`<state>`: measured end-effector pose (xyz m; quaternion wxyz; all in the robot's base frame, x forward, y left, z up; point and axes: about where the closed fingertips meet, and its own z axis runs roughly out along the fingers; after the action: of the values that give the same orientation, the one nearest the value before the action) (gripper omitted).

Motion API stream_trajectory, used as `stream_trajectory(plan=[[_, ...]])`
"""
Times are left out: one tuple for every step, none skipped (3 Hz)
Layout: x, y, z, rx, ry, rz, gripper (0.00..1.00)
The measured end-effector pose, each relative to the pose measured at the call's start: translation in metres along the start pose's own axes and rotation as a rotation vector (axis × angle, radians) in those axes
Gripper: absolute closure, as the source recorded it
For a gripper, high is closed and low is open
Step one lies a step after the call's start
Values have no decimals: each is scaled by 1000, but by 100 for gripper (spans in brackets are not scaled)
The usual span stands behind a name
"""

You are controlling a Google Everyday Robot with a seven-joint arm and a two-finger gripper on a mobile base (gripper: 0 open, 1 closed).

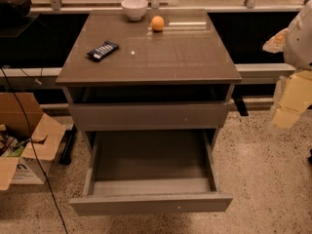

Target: Place rxbar blueberry into middle drawer

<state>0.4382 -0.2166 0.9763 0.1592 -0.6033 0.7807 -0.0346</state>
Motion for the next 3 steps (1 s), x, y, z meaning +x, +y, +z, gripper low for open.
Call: stream_trajectory(plan=[[0, 0, 0, 0, -1, 0, 0], [-26, -10, 9, 7, -44, -32, 0], [-63, -22, 23, -2, -113, -71, 0]])
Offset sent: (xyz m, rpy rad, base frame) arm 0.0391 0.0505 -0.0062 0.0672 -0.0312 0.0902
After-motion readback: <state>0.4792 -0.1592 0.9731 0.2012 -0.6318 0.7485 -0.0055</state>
